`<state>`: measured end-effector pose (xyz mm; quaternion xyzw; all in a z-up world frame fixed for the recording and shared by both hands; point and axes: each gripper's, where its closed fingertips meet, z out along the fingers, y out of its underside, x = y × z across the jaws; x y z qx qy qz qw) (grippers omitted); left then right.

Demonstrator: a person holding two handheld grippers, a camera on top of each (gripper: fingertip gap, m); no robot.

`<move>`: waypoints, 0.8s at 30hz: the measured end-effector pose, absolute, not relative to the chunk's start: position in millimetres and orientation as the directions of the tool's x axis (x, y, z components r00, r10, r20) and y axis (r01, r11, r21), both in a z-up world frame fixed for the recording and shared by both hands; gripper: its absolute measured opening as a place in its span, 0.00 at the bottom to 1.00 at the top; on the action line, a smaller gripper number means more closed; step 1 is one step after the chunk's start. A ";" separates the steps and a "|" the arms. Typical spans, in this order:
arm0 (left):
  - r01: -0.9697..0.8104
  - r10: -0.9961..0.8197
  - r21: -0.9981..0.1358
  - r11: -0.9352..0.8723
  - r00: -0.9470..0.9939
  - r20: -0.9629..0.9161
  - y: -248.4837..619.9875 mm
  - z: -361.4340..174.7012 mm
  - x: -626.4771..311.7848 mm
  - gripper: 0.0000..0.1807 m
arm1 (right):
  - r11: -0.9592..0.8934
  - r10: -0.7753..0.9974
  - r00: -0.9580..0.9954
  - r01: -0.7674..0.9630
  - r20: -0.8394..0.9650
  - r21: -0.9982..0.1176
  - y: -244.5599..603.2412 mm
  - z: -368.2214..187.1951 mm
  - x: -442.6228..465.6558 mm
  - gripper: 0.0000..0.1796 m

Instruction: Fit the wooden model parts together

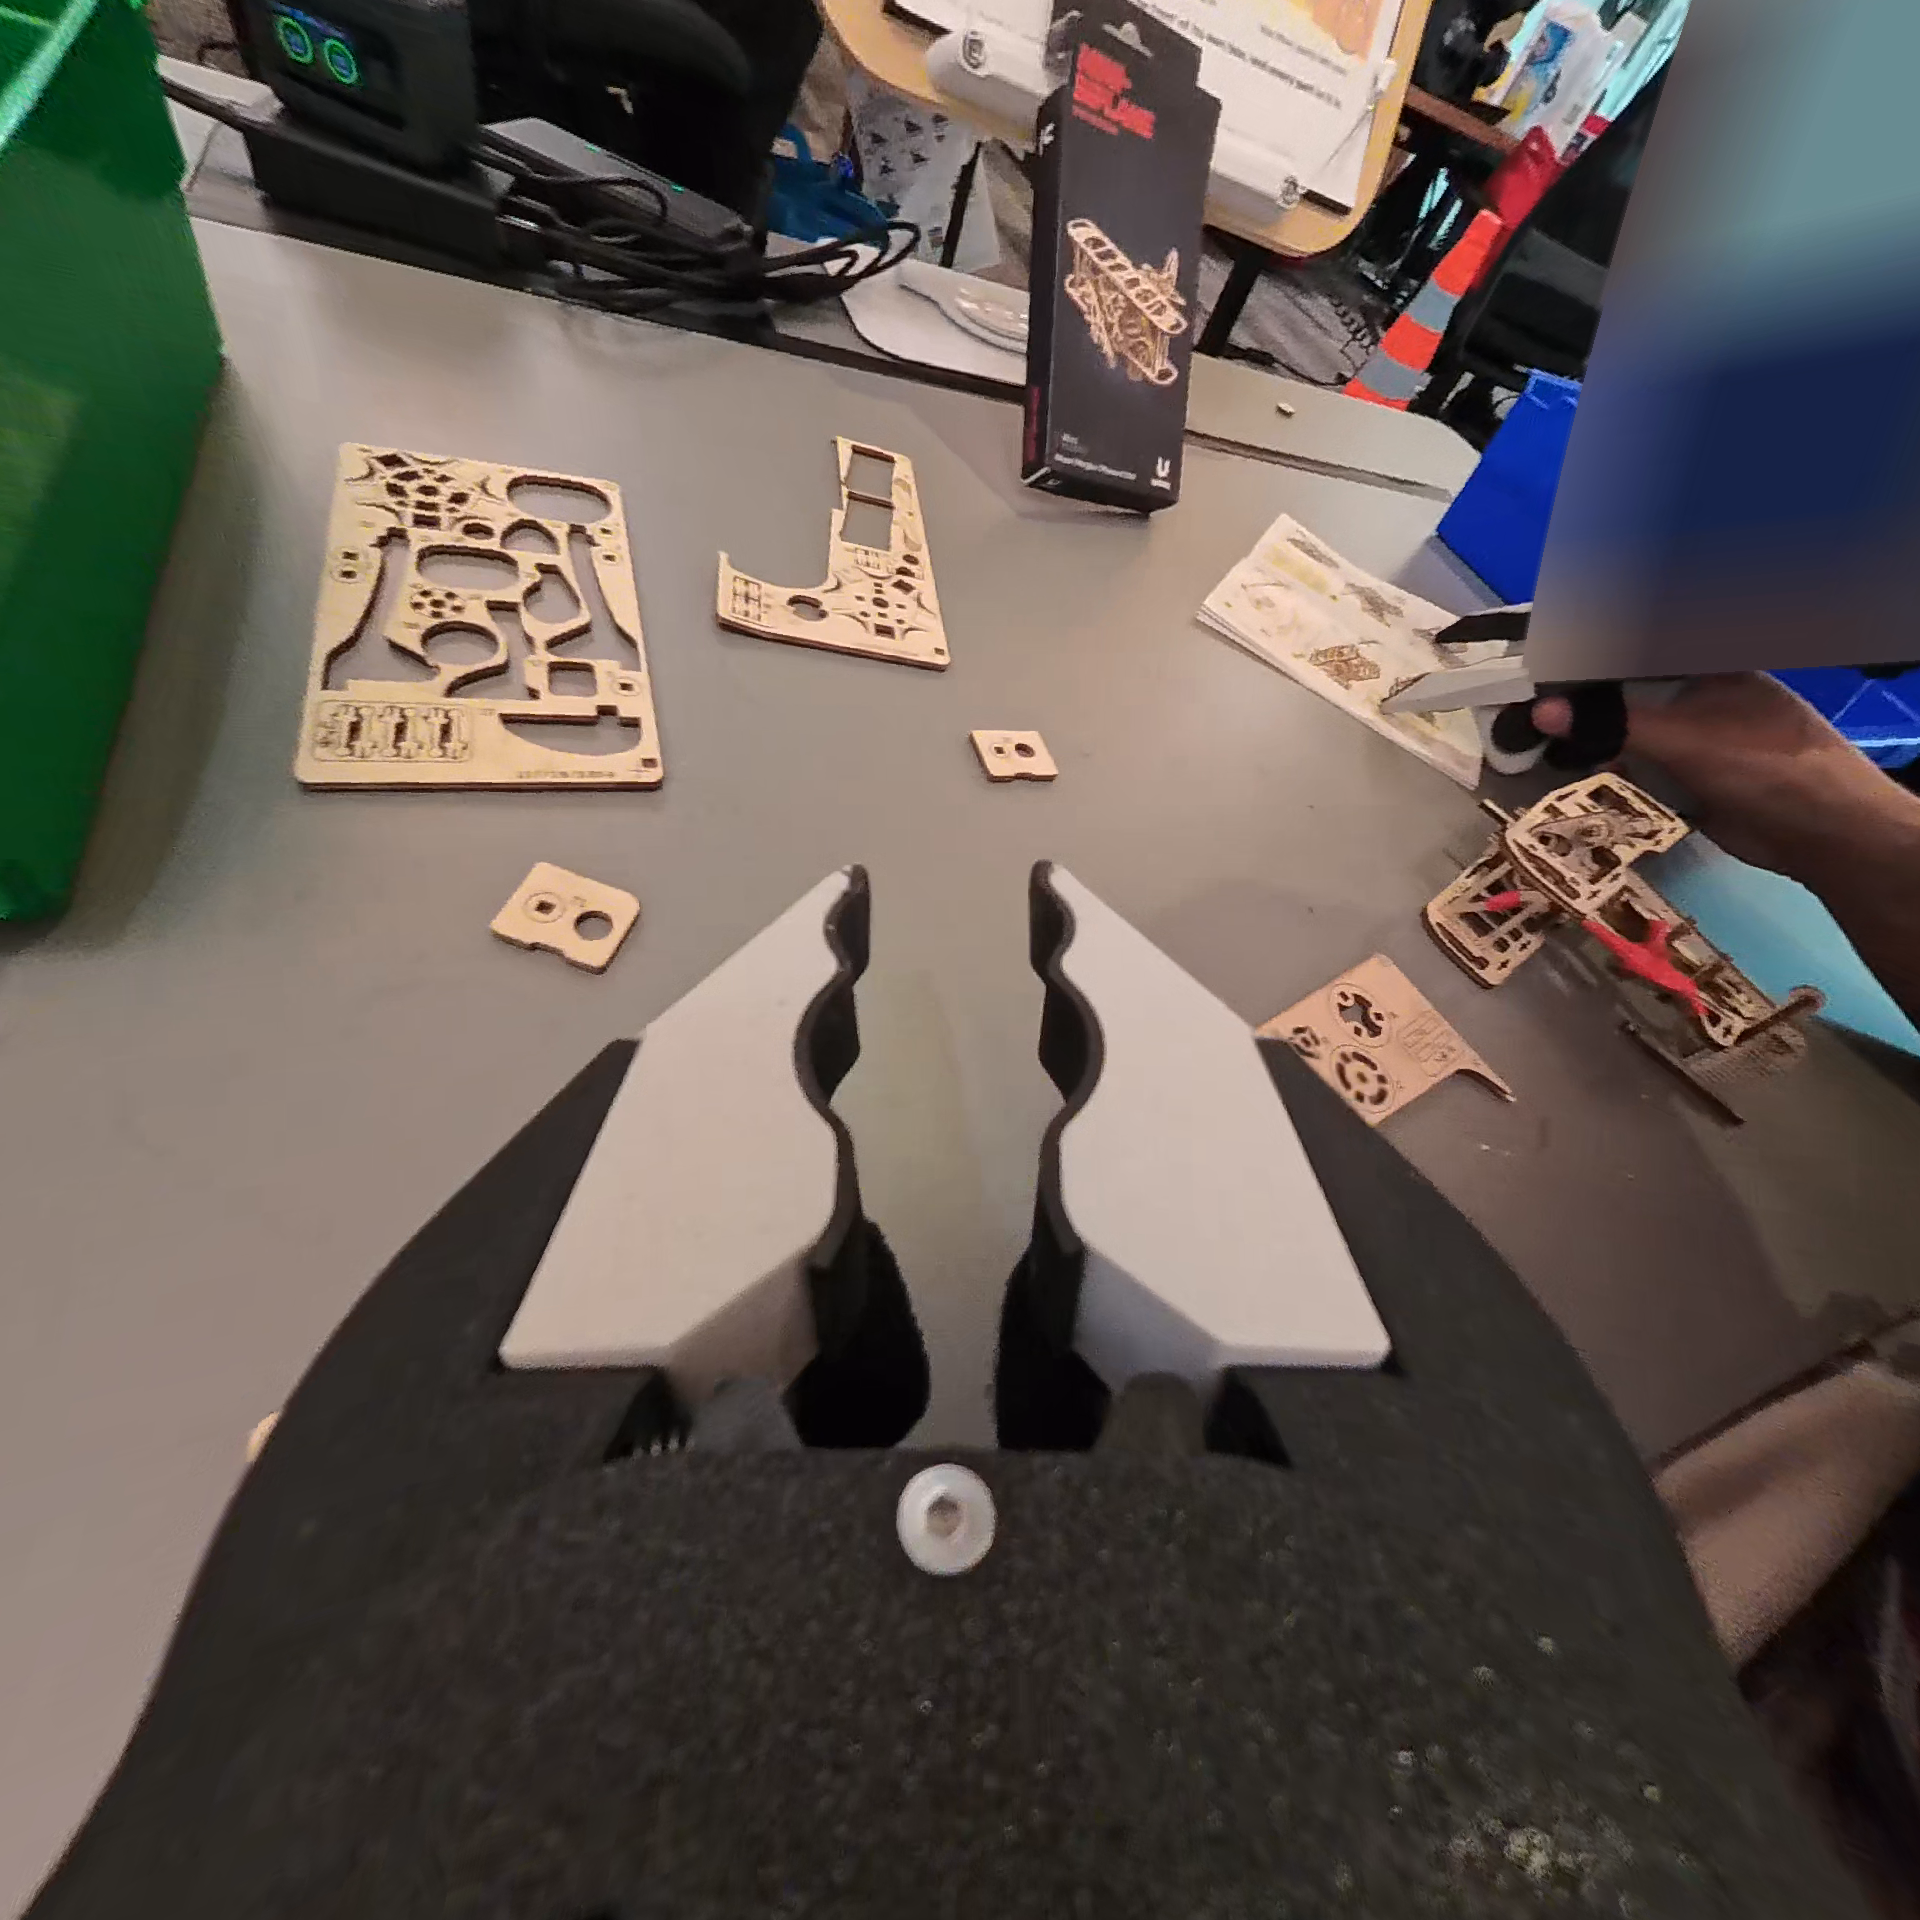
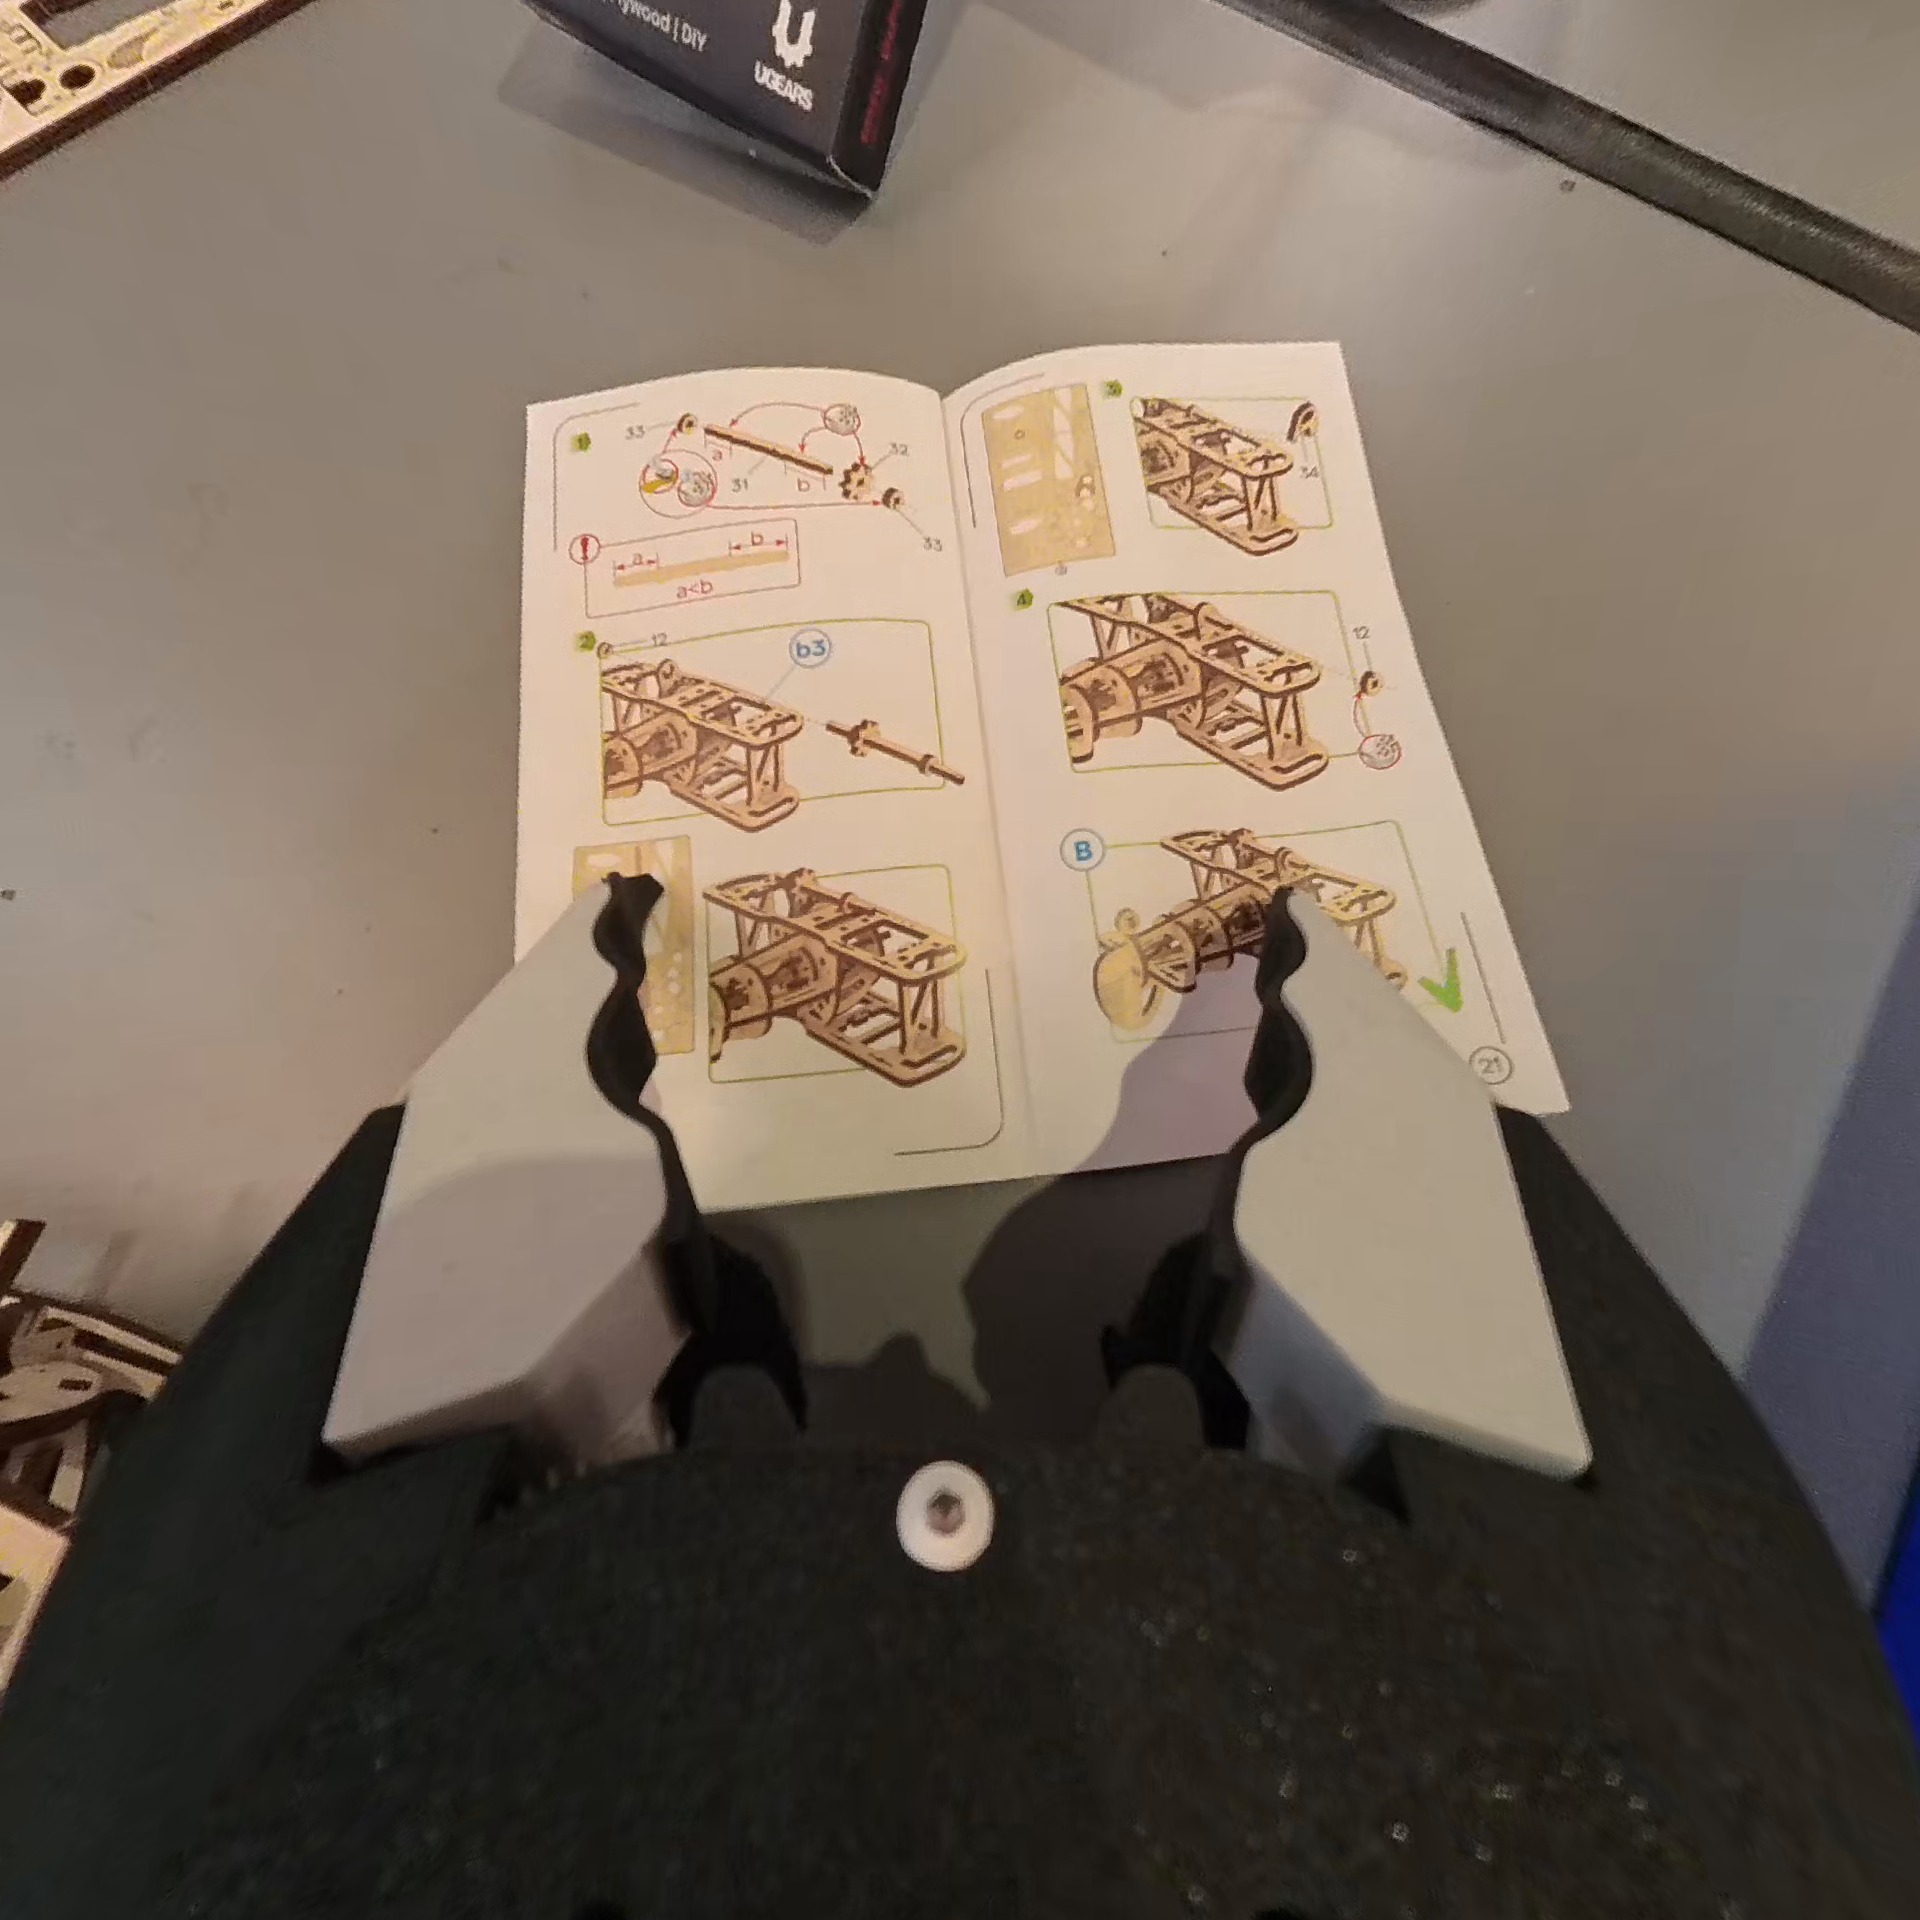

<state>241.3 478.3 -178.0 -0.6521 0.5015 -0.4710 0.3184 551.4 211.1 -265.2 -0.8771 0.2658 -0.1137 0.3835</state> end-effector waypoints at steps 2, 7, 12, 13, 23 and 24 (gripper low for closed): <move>-0.361 -0.954 -0.885 -0.294 0.055 0.294 478.7 -180.0 241.5 0.16 | -0.565 -0.553 0.833 -0.379 -0.005 -0.733 211.2 -265.2 551.4 0.65; -0.408 -0.966 -0.878 -0.252 0.047 0.255 474.6 -189.3 244.0 0.16 | -0.565 -0.553 0.833 -0.379 -0.005 -0.733 211.3 -265.2 551.4 0.65; -0.429 -0.969 -0.872 -0.236 0.040 0.243 471.4 -193.3 245.3 0.16 | -0.565 -0.553 0.833 -0.379 -0.005 -0.733 211.3 -265.3 551.3 0.65; -0.428 -0.970 -0.873 -0.234 0.039 0.241 471.2 -193.2 245.3 0.16 | -0.565 -0.553 0.833 -0.379 -0.005 -0.733 211.3 -265.3 551.3 0.65; -0.435 -0.970 -0.870 -0.232 0.033 0.242 469.7 -194.2 245.6 0.16 | -0.565 -0.552 0.834 -0.378 -0.005 -0.733 211.3 -265.4 551.3 0.65; -0.436 -0.970 -0.870 -0.232 0.033 0.242 469.7 -194.5 245.5 0.16 | -0.565 -0.552 0.834 -0.378 -0.005 -0.733 211.3 -265.4 551.3 0.65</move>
